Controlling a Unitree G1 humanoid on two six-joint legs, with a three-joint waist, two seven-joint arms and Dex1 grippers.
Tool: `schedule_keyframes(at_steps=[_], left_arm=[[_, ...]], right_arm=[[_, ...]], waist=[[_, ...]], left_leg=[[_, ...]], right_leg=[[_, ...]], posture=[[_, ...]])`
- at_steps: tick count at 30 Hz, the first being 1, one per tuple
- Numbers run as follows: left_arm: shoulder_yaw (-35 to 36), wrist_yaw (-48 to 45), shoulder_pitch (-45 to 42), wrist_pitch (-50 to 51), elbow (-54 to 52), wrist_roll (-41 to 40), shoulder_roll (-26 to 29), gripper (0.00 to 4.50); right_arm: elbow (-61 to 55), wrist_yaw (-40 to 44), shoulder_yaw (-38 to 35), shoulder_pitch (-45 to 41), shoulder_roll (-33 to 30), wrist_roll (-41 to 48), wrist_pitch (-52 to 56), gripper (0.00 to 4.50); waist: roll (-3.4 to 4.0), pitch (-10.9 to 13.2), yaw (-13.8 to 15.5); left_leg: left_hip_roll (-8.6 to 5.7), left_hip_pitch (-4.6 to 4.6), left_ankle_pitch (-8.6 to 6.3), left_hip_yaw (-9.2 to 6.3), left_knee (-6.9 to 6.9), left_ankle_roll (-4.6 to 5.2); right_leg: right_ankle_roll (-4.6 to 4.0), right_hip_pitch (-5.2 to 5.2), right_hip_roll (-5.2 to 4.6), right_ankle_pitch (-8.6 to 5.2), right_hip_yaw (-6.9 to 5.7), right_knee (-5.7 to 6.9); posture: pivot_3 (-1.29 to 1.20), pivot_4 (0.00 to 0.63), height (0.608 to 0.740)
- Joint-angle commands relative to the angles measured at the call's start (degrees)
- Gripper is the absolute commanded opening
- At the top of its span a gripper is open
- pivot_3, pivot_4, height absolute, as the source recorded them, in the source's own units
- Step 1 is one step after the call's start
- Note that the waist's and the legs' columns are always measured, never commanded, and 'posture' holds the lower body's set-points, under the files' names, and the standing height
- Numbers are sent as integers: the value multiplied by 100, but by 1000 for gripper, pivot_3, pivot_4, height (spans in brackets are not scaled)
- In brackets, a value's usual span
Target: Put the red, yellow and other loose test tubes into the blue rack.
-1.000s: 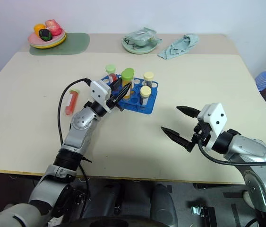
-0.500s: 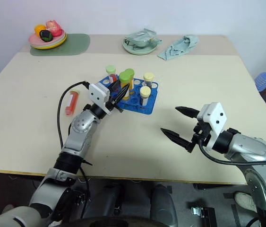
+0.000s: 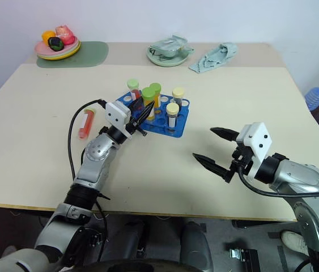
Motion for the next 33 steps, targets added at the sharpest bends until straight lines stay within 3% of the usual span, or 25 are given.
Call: schedule_keyframes(at_steps=[1,33], left_arm=[[19,37,195,169,422,206,109,781],[-105,-211,87,138,544,215,-87,781]], right_arm=[[-101,0,-166,-111,-79,97,-1,4500],[-208,-107,-100,-66,19,96,38,4500]], waist=[[1,-9,-2],[-5,-22,14]], left_leg=[[0,3,0,0,-3,1],[-2,27,-6,-12,-22,9]], right_leg=[[0,3,0,0,0,-2],[11,48,-2,1,-10,-55]], posture=[[0,150,740],[0,150,740]])
